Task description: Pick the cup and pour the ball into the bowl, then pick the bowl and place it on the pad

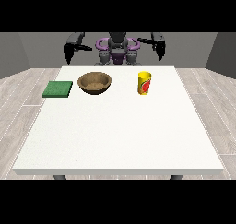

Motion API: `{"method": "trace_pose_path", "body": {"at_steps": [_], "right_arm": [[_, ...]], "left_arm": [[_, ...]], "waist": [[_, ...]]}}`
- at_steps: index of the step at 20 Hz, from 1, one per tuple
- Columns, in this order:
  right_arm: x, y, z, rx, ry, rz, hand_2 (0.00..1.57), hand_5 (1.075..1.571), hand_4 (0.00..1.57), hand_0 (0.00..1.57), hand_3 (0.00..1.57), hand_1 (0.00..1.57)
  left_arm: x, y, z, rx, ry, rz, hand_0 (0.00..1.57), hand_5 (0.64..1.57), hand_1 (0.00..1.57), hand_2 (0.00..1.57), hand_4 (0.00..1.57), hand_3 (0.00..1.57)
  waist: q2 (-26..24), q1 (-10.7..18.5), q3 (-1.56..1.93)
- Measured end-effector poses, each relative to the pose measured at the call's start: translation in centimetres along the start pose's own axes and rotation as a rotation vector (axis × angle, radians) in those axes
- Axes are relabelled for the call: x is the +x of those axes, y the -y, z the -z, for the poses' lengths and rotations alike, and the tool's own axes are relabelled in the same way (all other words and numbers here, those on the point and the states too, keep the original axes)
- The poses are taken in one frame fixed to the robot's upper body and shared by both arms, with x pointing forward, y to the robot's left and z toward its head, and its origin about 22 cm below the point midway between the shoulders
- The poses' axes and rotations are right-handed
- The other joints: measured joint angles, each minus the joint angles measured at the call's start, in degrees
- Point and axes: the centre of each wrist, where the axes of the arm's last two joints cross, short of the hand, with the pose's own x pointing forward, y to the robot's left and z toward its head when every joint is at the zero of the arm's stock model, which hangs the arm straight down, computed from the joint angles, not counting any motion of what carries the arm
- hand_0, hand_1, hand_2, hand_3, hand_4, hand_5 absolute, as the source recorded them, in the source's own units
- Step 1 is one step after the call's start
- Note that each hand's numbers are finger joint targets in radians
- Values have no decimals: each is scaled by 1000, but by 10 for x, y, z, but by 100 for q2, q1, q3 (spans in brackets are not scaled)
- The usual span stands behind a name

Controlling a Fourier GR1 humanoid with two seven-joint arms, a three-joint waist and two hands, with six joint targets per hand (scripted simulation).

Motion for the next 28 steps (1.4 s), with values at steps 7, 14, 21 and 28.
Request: {"method": "trace_pose_path", "body": {"at_steps": [7, 14, 21, 28], "right_arm": [[-6, 16, 20, 19, 29, -5, 0, 1562, 0, 0, 0, 0], [-9, 40, 30, 26, 61, 5, 0, 1563, 0, 0, 0, 0], [-13, 60, 29, 34, 72, 12, 0, 1559, 0, 0, 0, 0], [-17, 72, 32, 33, 96, 18, 0, 1561, 0, 0, 0, 0]], "left_arm": [[-22, -17, 27, 24, 17, 47, 0, 1259, 0, 0, 0, 0], [-57, -11, 29, 59, 47, 70, 0, 1238, 0, 0, 0, 0], [-89, 0, 26, 101, 54, 78, 0, 1262, 0, 0, 0, 0], [-103, -10, 34, 119, 69, 63, 1240, 1442, 1240, 1571, 474, 1571]], "waist": [[247, -140, 0], [447, -277, -1], [574, -447, -2], [775, -480, -2]]}}
